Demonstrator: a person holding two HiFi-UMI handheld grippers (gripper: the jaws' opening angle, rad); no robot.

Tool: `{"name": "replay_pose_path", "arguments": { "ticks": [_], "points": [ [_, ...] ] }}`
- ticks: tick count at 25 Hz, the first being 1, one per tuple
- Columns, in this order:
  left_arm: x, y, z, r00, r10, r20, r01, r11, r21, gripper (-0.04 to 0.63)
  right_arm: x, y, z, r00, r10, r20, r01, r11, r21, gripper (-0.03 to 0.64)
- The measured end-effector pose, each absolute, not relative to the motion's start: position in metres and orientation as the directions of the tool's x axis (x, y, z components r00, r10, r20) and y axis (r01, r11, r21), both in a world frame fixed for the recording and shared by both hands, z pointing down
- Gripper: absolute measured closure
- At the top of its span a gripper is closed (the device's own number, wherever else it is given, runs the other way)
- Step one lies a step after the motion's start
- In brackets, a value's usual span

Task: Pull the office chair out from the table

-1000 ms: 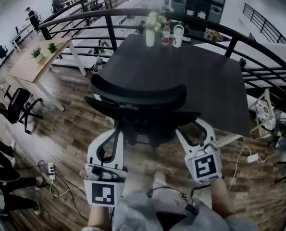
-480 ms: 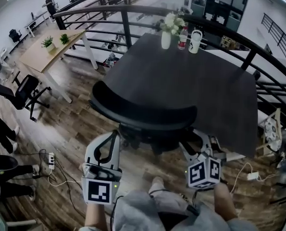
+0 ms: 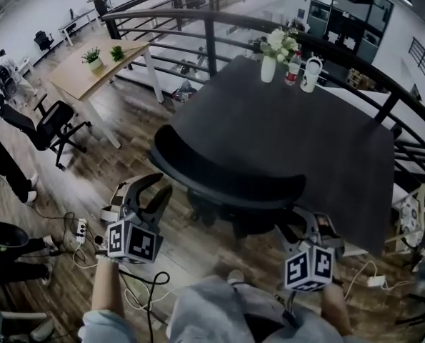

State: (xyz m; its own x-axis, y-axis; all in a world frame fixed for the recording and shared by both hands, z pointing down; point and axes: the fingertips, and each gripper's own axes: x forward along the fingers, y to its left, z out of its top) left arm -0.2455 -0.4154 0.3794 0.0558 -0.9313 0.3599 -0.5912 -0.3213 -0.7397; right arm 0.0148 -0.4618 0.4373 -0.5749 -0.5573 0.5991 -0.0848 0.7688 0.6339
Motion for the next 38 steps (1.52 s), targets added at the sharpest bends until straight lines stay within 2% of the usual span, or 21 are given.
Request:
{"name": "replay_pose_path", "arguments": {
  "ticks": [2, 6, 9, 13, 25, 31, 33, 38],
  "points": [
    [-0.266, -0.422, 0.392, 0.014, -0.896, 0.444, -0.475, -0.397, -0.785, 0.428, 0.016, -0.460, 0.437, -0.567, -0.557, 0.607, -0.080, 0.770, 0.633, 0.426],
    [-0.294, -0.442, 0.406, -0.045, -0.829, 0.557, -0.283, -0.524, -0.803, 0.381, 0.016, -0.461, 0.433, -0.552, -0.560, 0.618, -0.083, 0.774, 0.628, 0.426],
    [-0.299, -0.450, 0.425, -0.060, -0.779, 0.624, -0.198, -0.603, -0.773, 0.356, 0.020, -0.460, 0.436, -0.529, -0.561, 0.637, -0.075, 0.778, 0.624, 0.428],
    [-0.309, -0.463, 0.439, -0.079, -0.756, 0.649, -0.097, -0.642, -0.760, 0.351, 0.017, -0.461, 0.439, -0.511, -0.576, 0.638, -0.082, 0.772, 0.631, 0.428],
    [-0.315, -0.476, 0.458, -0.084, -0.680, 0.728, -0.031, -0.729, -0.684, 0.353, 0.017, -0.469, 0.438, -0.441, -0.630, 0.639, -0.130, 0.749, 0.649, 0.423],
    [-0.309, -0.488, 0.470, -0.072, -0.685, 0.725, 0.015, -0.728, -0.686, 0.397, 0.017, -0.472, 0.441, -0.426, -0.643, 0.637, -0.137, 0.741, 0.657, 0.423],
    [-0.308, -0.490, 0.468, -0.067, -0.699, 0.712, 0.026, -0.715, -0.699, 0.441, 0.018, -0.472, 0.441, -0.416, -0.652, 0.634, -0.136, 0.734, 0.666, 0.423],
    [-0.307, -0.487, 0.470, -0.058, -0.695, 0.717, 0.062, -0.719, -0.692, 0.440, 0.018, -0.472, 0.443, -0.398, -0.662, 0.635, -0.125, 0.725, 0.677, 0.425]
  ]
}}
